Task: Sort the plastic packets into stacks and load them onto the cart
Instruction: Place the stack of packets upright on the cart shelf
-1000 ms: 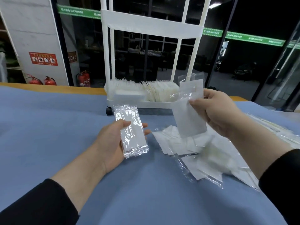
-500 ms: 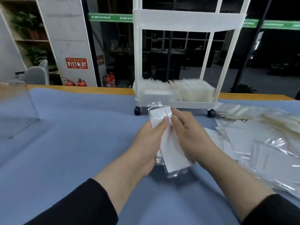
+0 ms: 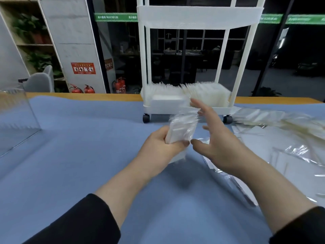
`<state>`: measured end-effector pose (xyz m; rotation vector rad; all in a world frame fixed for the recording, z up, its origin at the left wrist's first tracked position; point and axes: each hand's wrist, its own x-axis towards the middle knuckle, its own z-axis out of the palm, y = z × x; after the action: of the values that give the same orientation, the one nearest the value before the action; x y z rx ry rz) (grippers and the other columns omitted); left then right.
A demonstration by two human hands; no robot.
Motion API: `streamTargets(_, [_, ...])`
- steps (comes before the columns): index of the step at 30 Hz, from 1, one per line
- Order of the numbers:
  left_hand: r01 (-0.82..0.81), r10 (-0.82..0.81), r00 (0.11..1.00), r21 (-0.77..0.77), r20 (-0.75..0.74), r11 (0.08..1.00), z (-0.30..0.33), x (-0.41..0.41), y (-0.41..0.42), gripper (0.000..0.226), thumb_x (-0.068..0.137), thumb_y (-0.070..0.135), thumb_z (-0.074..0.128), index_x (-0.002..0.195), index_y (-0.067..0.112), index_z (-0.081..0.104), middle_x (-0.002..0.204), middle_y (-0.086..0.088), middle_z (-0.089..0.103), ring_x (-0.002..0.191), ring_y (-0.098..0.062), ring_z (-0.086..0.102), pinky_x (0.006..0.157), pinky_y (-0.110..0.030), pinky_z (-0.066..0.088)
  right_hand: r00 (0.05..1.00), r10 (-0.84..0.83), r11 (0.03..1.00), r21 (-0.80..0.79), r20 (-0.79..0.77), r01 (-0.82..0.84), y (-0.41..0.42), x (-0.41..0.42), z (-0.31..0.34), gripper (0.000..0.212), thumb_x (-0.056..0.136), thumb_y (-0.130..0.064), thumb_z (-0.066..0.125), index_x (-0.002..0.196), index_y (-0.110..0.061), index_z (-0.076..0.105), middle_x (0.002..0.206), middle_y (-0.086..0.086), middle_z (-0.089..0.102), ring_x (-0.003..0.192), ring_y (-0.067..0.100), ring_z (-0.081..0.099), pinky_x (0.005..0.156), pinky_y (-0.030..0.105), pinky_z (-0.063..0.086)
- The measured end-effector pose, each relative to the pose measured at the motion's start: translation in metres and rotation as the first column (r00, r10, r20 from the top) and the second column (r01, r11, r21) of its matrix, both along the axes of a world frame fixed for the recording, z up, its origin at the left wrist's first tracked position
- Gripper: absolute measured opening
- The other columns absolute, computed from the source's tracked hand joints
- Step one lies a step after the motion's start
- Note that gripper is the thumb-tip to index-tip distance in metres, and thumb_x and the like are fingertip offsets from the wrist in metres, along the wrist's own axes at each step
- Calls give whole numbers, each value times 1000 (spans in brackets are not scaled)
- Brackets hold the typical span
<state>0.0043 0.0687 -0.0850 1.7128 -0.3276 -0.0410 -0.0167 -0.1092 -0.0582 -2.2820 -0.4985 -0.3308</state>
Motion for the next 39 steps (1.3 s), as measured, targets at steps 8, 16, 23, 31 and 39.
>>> streamTargets(8, [70, -68, 998, 99, -19, 993, 0, -2, -1, 19, 102, 23, 58, 113, 30, 72, 105, 5, 76, 100, -15, 71, 86, -25, 55, 995, -7, 1000, 15, 96, 6, 4, 3, 0, 64, 101, -26, 55, 149, -53, 23, 145, -29, 38, 131, -13, 38, 110, 14, 31])
streamTargets(16, [197, -191, 980, 109, -61, 974, 1, -3, -4, 43, 91, 24, 68, 129, 42, 58, 100, 29, 71, 98, 7, 65, 79, -17, 46, 982, -21, 995, -94, 190, 40, 9, 3, 4, 39, 105, -25, 47, 143, -34, 49, 138, -23, 48, 127, -6, 40, 102, 5, 29])
streamTargets(23, [187, -189, 981, -44, -48, 981, 6, -8, -4, 21, 88, 16, 63, 102, 29, 69, 87, 14, 75, 83, -1, 70, 74, -19, 53, 985, -9, 997, 81, 175, -5, 14, 1, 3, 33, 103, -16, 46, 131, -29, 58, 121, -18, 55, 110, -2, 52, 85, 15, 46])
streamTargets(31, [206, -207, 968, -19, -141, 978, 4, -4, -1, 30, 86, 16, 65, 112, 32, 64, 98, 12, 78, 93, -7, 73, 84, -29, 59, 991, -58, 997, -41, 121, 64, 7, 11, -3, 30, 106, -16, 44, 129, -20, 63, 118, -9, 56, 106, 3, 51, 85, 11, 40])
streamTargets(39, [227, -249, 939, -119, -236, 967, 8, -7, 2, 45, 77, 18, 58, 120, 3, 59, 93, -12, 69, 88, -27, 74, 78, -38, 56, 996, 20, 997, -71, 83, -14, 5, -1, 5, 55, 104, -25, 46, 142, -61, 29, 135, -37, 41, 127, -18, 34, 96, -2, 26])
